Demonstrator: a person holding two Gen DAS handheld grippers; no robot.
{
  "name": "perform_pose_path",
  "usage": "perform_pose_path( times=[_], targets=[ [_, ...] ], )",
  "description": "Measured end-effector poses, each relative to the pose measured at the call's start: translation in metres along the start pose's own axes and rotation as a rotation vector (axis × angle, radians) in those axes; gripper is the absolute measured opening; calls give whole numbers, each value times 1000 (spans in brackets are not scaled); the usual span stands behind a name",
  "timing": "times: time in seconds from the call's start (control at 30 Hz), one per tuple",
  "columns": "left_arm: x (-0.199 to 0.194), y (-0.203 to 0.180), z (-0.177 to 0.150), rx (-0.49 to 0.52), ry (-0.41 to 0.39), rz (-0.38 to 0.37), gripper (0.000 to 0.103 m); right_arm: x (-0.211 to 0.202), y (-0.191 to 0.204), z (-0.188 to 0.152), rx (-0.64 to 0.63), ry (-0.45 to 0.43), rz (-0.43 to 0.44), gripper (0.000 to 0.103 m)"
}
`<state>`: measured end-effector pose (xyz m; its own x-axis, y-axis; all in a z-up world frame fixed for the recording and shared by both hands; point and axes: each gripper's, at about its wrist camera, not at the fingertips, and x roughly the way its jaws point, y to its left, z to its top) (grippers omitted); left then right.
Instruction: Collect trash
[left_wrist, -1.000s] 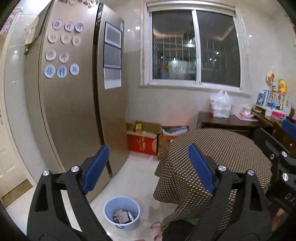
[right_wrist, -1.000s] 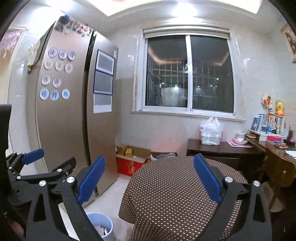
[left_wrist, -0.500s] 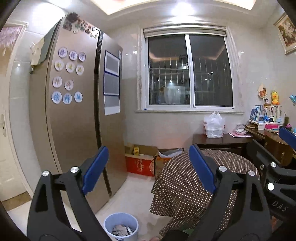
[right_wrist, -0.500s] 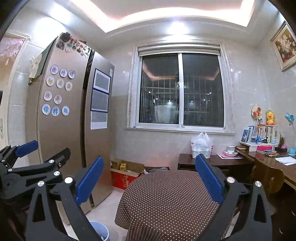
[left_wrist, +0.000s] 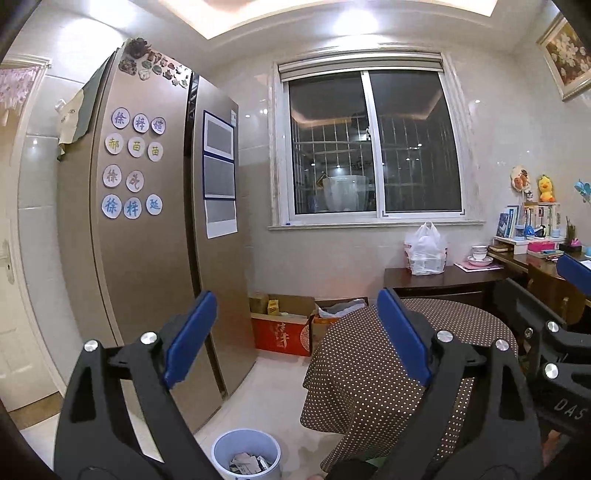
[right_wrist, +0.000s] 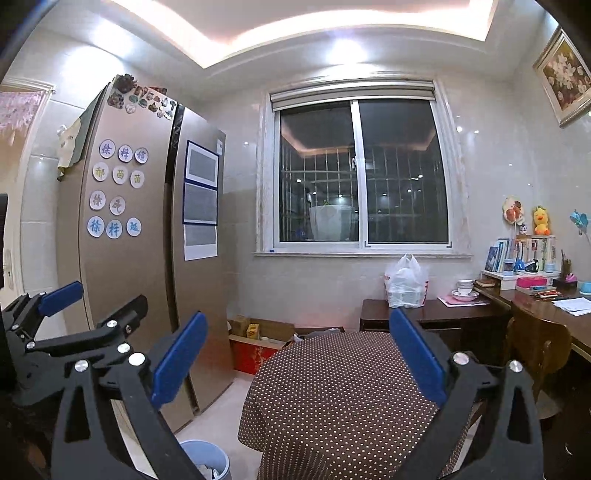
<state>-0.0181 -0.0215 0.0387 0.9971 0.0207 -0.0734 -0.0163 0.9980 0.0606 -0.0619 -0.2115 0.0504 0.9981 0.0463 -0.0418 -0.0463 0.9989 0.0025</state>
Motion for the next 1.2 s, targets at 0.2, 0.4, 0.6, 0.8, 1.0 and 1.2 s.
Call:
perform_pose_path(
  times=[0.2, 0.4, 0.6, 0.8, 1.0, 1.2],
  targets=[
    [1, 1, -1, -5, 3, -13, 87, 1, 3, 2, 3, 2, -2, 97],
    [3, 0, -1, -9, 2, -21, 87, 0, 4, 2, 3, 6, -5, 97],
    [4, -1, -3, -8, 6, -24, 87, 1, 5, 2, 2, 12, -10, 97],
    [4, -2, -3, -8, 7, -26, 87, 2, 5, 3, 2, 14, -12, 97],
    [5, -4, -3, -7, 8, -25, 87, 4, 5, 3, 4, 19, -15, 97],
    [4, -4, -3, -6, 6, -25, 87, 4, 8, 2, 4, 19, -18, 97]
  ],
)
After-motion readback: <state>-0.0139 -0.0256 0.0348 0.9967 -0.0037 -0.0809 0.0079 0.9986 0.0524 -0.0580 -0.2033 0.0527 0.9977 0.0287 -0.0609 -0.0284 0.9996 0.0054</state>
